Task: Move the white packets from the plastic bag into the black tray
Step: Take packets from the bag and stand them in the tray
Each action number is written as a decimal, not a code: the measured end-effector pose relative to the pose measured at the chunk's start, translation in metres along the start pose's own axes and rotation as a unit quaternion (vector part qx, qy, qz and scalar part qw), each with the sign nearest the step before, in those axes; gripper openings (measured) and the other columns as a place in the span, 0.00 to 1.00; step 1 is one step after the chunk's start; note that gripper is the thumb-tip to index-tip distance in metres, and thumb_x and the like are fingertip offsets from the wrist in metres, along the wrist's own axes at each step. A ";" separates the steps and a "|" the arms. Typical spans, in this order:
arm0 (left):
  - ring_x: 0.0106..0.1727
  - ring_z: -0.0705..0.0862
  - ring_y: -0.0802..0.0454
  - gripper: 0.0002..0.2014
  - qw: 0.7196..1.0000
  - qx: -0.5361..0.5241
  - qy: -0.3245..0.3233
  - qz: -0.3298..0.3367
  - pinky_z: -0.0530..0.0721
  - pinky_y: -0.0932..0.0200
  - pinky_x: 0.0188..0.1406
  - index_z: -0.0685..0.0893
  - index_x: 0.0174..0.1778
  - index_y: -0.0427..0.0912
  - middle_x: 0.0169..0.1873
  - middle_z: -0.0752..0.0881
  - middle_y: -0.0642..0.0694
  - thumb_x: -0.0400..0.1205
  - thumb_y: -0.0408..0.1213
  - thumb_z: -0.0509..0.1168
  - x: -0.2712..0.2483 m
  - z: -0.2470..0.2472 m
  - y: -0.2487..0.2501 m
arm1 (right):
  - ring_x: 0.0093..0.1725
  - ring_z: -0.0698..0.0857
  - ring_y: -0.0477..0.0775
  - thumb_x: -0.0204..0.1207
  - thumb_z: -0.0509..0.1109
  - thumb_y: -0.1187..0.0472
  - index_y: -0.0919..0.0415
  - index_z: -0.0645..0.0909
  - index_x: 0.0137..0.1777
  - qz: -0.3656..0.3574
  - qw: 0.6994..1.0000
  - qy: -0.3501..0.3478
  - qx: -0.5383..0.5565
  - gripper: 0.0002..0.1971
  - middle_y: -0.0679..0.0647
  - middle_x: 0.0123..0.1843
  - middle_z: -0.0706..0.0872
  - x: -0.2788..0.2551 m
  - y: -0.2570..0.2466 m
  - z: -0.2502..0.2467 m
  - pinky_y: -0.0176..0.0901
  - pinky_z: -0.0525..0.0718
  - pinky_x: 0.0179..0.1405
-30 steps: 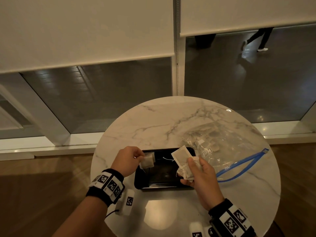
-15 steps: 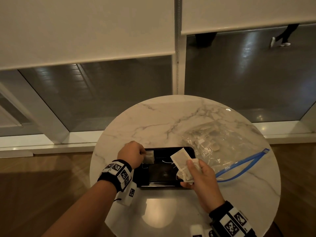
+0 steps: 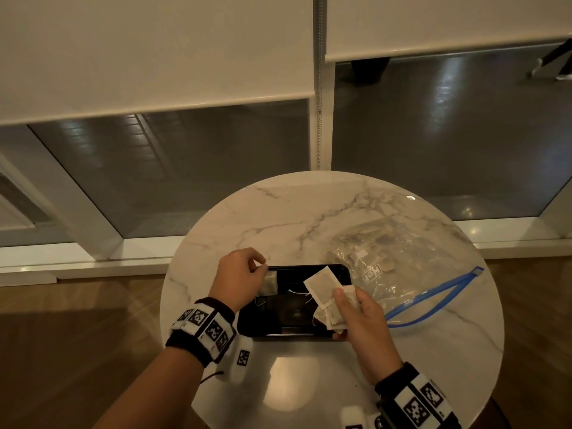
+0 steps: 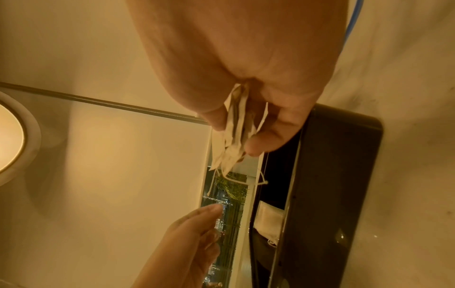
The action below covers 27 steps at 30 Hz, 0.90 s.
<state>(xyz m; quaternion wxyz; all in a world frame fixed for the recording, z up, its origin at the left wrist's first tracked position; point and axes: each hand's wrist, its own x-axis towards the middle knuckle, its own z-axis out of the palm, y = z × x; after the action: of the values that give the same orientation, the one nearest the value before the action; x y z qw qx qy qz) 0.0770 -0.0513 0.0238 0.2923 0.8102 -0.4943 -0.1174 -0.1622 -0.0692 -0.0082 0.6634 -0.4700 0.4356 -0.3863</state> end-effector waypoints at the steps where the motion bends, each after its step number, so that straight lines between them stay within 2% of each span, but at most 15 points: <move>1: 0.38 0.84 0.59 0.03 0.998 -0.054 -0.012 -0.005 0.76 0.73 0.35 0.88 0.45 0.50 0.35 0.86 0.54 0.83 0.41 0.71 -0.010 -0.001 0.008 | 0.41 0.91 0.50 0.86 0.66 0.54 0.55 0.85 0.56 0.003 1.000 -0.004 0.002 0.09 0.55 0.48 0.93 0.000 0.001 0.000 0.42 0.84 0.32; 3: 0.43 0.87 0.54 0.08 0.978 -0.182 -0.088 -0.050 0.87 0.60 0.43 0.88 0.48 0.50 0.42 0.89 0.51 0.86 0.48 0.66 -0.031 -0.001 0.023 | 0.42 0.90 0.49 0.85 0.66 0.53 0.55 0.85 0.57 0.015 1.000 -0.011 0.017 0.09 0.55 0.48 0.93 0.001 0.002 0.003 0.37 0.81 0.29; 4: 0.46 0.88 0.51 0.12 0.954 -0.248 -0.139 -0.092 0.89 0.53 0.46 0.88 0.53 0.49 0.46 0.90 0.48 0.87 0.51 0.64 -0.041 -0.001 0.030 | 0.42 0.90 0.48 0.85 0.66 0.52 0.55 0.85 0.58 0.021 0.999 -0.017 0.028 0.10 0.55 0.49 0.93 0.001 0.003 0.005 0.36 0.81 0.29; 6: 0.51 0.89 0.45 0.18 0.889 -0.356 -0.240 -0.160 0.90 0.50 0.49 0.87 0.61 0.50 0.54 0.90 0.44 0.86 0.57 0.63 -0.060 0.000 0.041 | 0.43 0.89 0.49 0.85 0.66 0.51 0.55 0.86 0.59 0.021 0.998 -0.038 0.047 0.11 0.57 0.49 0.92 -0.001 0.003 0.012 0.37 0.81 0.31; 8: 0.55 0.90 0.43 0.19 0.847 -0.412 -0.304 -0.144 0.90 0.46 0.54 0.85 0.66 0.50 0.58 0.91 0.44 0.85 0.56 0.65 -0.073 0.005 0.046 | 0.46 0.90 0.53 0.86 0.64 0.52 0.54 0.86 0.59 0.007 0.997 -0.056 0.060 0.12 0.58 0.51 0.92 -0.004 0.003 0.019 0.40 0.84 0.38; 9: 0.58 0.91 0.43 0.17 0.842 -0.425 -0.309 -0.124 0.90 0.44 0.56 0.83 0.69 0.50 0.59 0.91 0.44 0.86 0.51 0.66 -0.077 0.008 0.047 | 0.50 0.91 0.54 0.87 0.63 0.53 0.55 0.87 0.59 0.000 0.996 -0.063 0.065 0.12 0.57 0.52 0.93 -0.006 0.002 0.022 0.42 0.86 0.42; 12: 0.60 0.90 0.44 0.16 0.854 -0.443 -0.259 -0.085 0.91 0.46 0.52 0.81 0.71 0.46 0.60 0.90 0.43 0.87 0.36 0.67 -0.082 0.016 0.047 | 0.56 0.91 0.57 0.88 0.62 0.55 0.54 0.89 0.57 -0.018 0.996 -0.067 0.054 0.13 0.57 0.53 0.93 -0.009 0.002 0.031 0.53 0.89 0.57; 14: 0.57 0.91 0.44 0.16 0.863 -0.444 -0.228 -0.071 0.91 0.51 0.48 0.82 0.70 0.44 0.58 0.91 0.42 0.86 0.31 0.67 -0.082 0.018 0.044 | 0.56 0.91 0.58 0.88 0.63 0.55 0.53 0.90 0.56 -0.035 0.997 -0.064 0.027 0.13 0.57 0.53 0.93 -0.008 0.003 0.032 0.59 0.88 0.61; 16: 0.51 0.91 0.50 0.16 0.874 -0.433 -0.213 -0.059 0.90 0.53 0.46 0.82 0.70 0.42 0.53 0.92 0.44 0.86 0.29 0.68 -0.082 0.018 0.042 | 0.55 0.91 0.58 0.87 0.64 0.56 0.53 0.90 0.56 -0.048 0.997 -0.065 0.001 0.11 0.57 0.53 0.93 -0.006 0.003 0.031 0.61 0.87 0.61; 19: 0.45 0.90 0.57 0.17 0.893 -0.402 -0.197 -0.047 0.91 0.53 0.43 0.82 0.70 0.45 0.47 0.92 0.52 0.86 0.29 0.68 -0.084 0.016 0.038 | 0.55 0.90 0.55 0.84 0.69 0.58 0.50 0.88 0.59 -0.063 0.995 -0.070 -0.025 0.08 0.52 0.53 0.92 -0.002 0.002 0.028 0.57 0.90 0.57; 22: 0.47 0.91 0.53 0.18 0.909 -0.368 -0.193 -0.030 0.90 0.53 0.42 0.82 0.70 0.52 0.49 0.92 0.50 0.85 0.30 0.68 -0.085 0.016 0.033 | 0.55 0.89 0.54 0.81 0.73 0.57 0.47 0.86 0.62 -0.081 0.992 -0.090 -0.043 0.11 0.50 0.54 0.90 0.005 -0.005 0.026 0.50 0.90 0.54; 27: 0.47 0.91 0.49 0.19 0.921 -0.346 -0.172 -0.035 0.88 0.54 0.38 0.83 0.68 0.54 0.49 0.93 0.49 0.84 0.30 0.69 -0.085 0.016 0.023 | 0.51 0.91 0.53 0.81 0.74 0.59 0.56 0.89 0.53 -0.120 0.978 -0.125 -0.117 0.05 0.53 0.49 0.92 0.024 -0.021 0.033 0.45 0.89 0.52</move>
<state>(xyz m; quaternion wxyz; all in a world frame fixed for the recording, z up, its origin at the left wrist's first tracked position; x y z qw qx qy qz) 0.0114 0.0090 0.0159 0.4608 0.6425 -0.4364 -0.4294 -0.1254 -0.0870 0.0132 0.6020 -0.6374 0.3320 -0.3479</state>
